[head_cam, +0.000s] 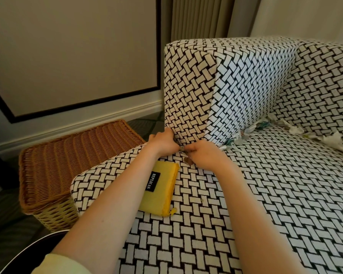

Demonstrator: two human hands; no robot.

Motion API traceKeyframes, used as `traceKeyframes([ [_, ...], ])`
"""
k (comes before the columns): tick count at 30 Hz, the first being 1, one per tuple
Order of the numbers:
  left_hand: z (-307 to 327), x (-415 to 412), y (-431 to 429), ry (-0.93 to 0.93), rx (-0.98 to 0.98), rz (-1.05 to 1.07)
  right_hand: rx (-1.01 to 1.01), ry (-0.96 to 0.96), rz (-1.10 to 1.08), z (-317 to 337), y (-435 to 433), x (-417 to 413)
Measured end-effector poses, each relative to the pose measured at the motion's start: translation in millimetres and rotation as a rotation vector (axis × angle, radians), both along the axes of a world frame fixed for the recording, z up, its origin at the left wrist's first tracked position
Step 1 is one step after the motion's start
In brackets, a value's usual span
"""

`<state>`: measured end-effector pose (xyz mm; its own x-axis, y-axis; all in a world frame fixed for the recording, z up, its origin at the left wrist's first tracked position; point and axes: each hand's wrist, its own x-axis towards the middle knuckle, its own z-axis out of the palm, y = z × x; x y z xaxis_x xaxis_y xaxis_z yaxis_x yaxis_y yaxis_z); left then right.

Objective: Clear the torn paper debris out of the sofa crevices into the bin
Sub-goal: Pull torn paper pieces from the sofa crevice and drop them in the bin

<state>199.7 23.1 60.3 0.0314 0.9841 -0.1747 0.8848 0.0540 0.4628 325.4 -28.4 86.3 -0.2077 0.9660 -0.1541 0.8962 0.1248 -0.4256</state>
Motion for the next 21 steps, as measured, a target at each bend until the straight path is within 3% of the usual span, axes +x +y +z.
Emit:
traceKeyframes([
  [14,8.1,2.5,-5.7,-0.22,-0.101,-0.001,0.02,0.129,0.022,-8.2,3.2,10.7],
  [21,14.0,16.2,-21.1,-0.133,0.034,0.001,-0.07,0.253,0.037,0.7,-2.6,18.0],
])
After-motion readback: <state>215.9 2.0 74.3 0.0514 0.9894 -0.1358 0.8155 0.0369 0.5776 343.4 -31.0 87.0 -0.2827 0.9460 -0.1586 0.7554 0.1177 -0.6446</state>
